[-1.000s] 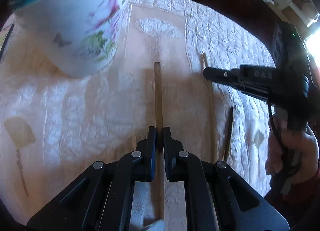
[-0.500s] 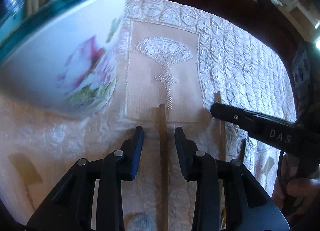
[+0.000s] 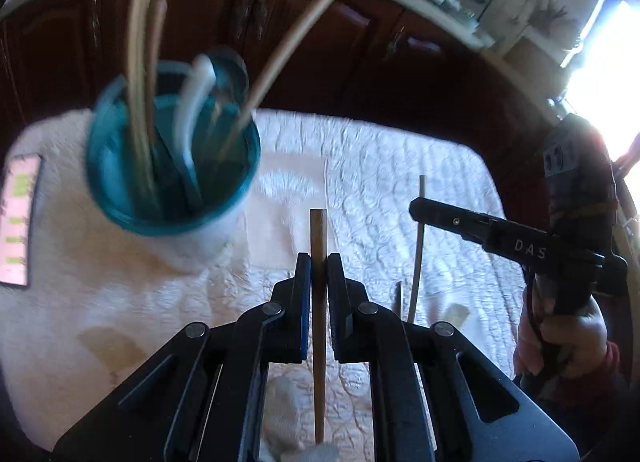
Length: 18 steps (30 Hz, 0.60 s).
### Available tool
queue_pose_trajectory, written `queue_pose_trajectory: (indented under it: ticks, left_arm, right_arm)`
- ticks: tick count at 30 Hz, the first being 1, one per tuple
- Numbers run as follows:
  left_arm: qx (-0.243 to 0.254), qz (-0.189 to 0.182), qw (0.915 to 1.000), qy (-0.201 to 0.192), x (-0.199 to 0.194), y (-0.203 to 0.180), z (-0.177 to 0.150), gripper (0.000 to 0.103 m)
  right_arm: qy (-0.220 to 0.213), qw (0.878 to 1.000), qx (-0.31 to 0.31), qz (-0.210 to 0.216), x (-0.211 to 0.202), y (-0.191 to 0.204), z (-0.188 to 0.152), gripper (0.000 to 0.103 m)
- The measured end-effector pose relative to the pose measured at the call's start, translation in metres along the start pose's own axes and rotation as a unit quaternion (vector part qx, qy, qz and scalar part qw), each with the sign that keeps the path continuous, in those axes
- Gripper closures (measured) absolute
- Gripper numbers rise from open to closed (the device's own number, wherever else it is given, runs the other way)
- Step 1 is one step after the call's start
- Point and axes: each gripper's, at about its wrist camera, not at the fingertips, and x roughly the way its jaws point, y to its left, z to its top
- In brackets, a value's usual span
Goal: Organize utensils
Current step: 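Lift the chopstick with the left tool while the right tool carries its chopstick to the holder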
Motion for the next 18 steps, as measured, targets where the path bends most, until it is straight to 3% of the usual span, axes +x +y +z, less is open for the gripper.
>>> queue_pose_trajectory:
  ticks: [8,18]
  left_arm:
    - [0.018,0.017,0.9984,-0.05,-0.052,-0.008,0.005,0.096]
    - [0.022,0.027,0.9956,-0.087,-0.093,0.002,0.009,0.097]
  right_arm:
    - [-0.042,0.998,-0.054,0.005,-0.052,0.039,0.004,0.098]
    - [-0.078,0.992,-0.097,0.007,-0.084,0.082,0.014,0.098]
